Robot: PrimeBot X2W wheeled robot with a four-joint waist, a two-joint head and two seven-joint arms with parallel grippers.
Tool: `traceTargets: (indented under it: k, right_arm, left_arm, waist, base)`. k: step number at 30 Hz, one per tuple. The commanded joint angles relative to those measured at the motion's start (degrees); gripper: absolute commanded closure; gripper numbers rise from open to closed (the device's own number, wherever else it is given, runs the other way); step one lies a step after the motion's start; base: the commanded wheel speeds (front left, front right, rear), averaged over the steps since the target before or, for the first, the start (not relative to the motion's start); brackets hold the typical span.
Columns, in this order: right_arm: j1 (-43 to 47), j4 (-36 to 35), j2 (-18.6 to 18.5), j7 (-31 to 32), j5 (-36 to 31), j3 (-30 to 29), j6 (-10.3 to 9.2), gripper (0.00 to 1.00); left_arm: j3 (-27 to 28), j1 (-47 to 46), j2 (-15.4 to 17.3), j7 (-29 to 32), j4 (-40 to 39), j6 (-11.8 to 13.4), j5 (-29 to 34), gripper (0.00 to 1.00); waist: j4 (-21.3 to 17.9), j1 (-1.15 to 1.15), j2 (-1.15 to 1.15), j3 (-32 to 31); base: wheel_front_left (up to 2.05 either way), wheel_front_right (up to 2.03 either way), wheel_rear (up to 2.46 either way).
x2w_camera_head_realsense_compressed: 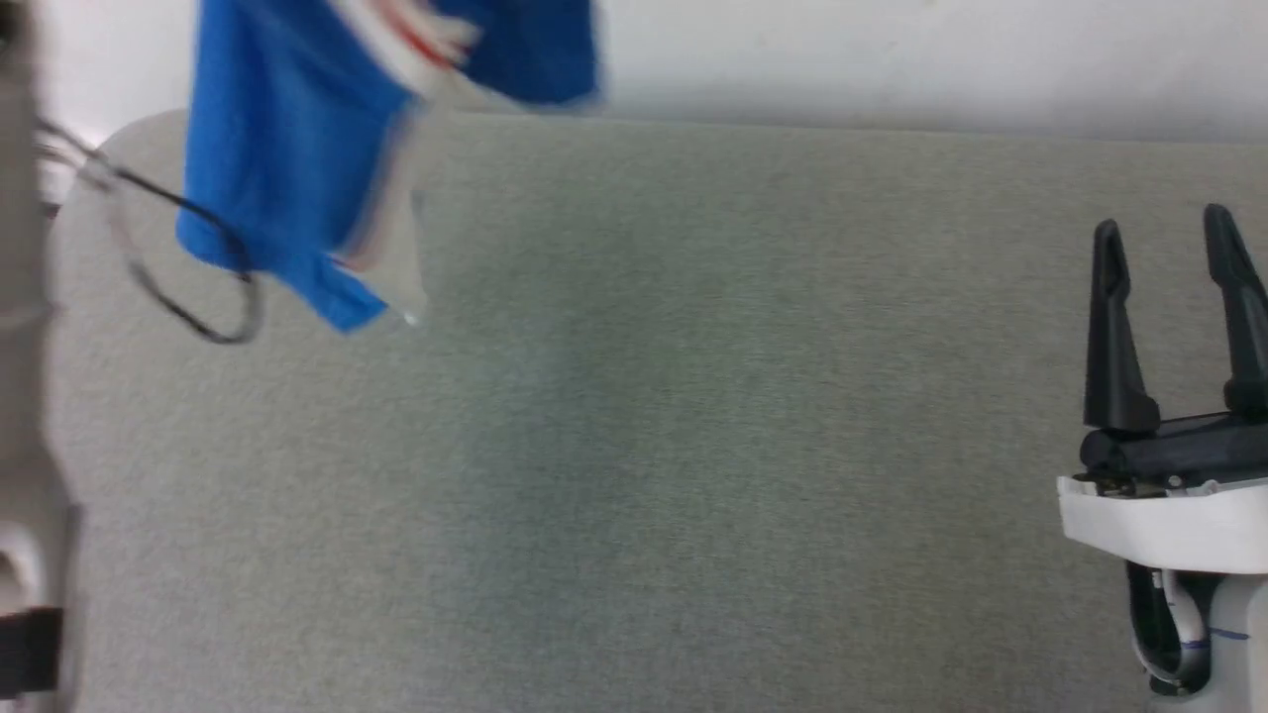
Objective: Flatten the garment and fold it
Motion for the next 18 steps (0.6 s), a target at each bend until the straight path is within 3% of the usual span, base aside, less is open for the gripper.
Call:
traceTargets:
  k: [1,9,13,18]
  right_arm:
    - [-0.1,-0.3,0.1,-0.4,0.2,-0.6,-0.11,0.00]
    - [-0.2,-2.1,0.1,-0.9,1.4,-4.6,-0.11,0.00]
    - [0.0,-3.3,0.1,-1.0,2.2,-6.5,-0.11,0.00]
    - [0.4,-3.9,0.1,-1.1,3.0,-6.9,-0.11,0.00]
  left_arm:
    - [-1.3,-0.3,-1.4,0.5,-1.2,-0.2,-0.7,1.00]
    - [-10.7,5.0,-8.2,5.1,-6.8,1.0,-1.6,1.00]
    - [-16.9,10.9,-8.6,4.8,-8.4,-0.1,1.1,1.00]
    - [-25.0,21.5,-8.7,-0.5,-5.6,-0.9,6.3,1.00]
  waist:
    - [-3.0,0.00,0.00,-1.3]
    - [-8.6,0.00,0.00,-0.8]
    - [-10.8,0.00,0.00,-0.1]
    - [-13.0,0.00,0.00,0.6]
  base:
    - [0.00,0.00,0.00]
    - [0.00,0.00,0.00]
    - [0.00,0.00,0.00]
    - [0.00,0.00,0.00]
